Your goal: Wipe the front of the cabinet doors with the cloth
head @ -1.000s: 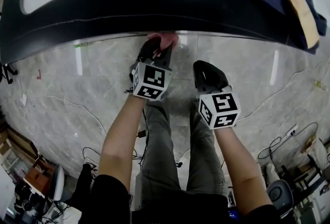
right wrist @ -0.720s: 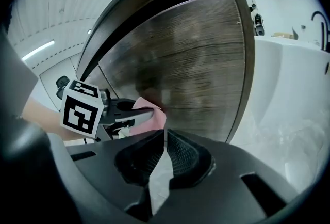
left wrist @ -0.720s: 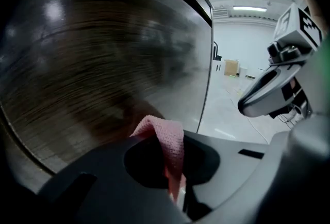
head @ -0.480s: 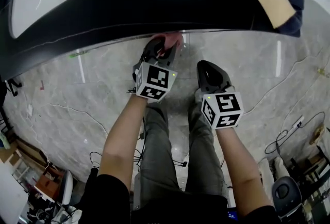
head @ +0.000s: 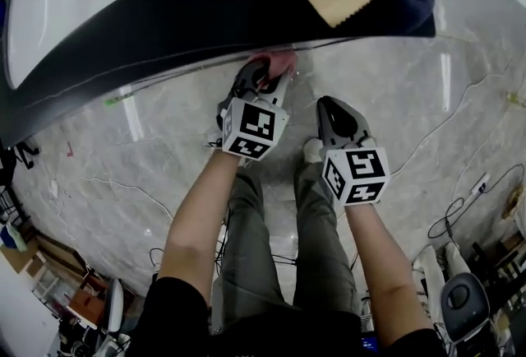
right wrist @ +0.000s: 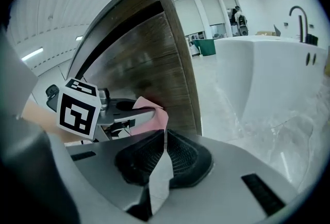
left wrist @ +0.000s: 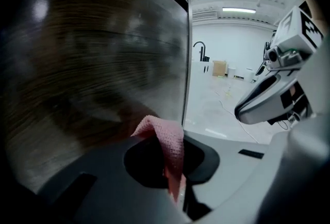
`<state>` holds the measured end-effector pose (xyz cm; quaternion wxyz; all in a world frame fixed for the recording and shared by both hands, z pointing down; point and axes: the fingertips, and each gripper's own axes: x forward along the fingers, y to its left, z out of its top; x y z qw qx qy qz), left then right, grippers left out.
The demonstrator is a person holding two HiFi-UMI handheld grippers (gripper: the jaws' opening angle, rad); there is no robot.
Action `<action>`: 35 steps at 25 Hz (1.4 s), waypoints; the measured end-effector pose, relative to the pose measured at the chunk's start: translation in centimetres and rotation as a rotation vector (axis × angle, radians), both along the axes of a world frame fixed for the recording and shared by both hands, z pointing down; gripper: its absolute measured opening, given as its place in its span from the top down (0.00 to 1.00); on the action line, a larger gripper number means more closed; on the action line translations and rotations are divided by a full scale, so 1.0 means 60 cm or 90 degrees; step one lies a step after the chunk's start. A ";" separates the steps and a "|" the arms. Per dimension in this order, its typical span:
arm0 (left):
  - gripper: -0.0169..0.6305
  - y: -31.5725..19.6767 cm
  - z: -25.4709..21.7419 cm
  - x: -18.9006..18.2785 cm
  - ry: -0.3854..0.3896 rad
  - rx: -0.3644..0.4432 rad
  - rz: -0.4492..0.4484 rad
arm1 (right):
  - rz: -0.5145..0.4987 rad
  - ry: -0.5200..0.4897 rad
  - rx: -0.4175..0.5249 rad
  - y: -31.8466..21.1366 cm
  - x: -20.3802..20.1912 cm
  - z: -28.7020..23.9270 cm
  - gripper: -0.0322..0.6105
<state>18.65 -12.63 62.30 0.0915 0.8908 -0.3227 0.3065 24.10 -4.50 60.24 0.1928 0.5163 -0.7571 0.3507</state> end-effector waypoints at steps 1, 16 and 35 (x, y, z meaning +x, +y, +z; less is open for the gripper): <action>0.95 0.002 0.001 0.010 0.001 -0.002 0.004 | 0.005 0.000 -0.001 0.001 0.009 0.001 0.88; 0.95 0.001 0.020 0.141 0.019 -0.013 0.039 | 0.061 0.002 -0.019 0.024 0.123 0.022 0.88; 0.95 0.083 -0.071 0.059 0.060 0.009 0.046 | 0.061 -0.006 -0.001 0.022 0.058 -0.021 0.88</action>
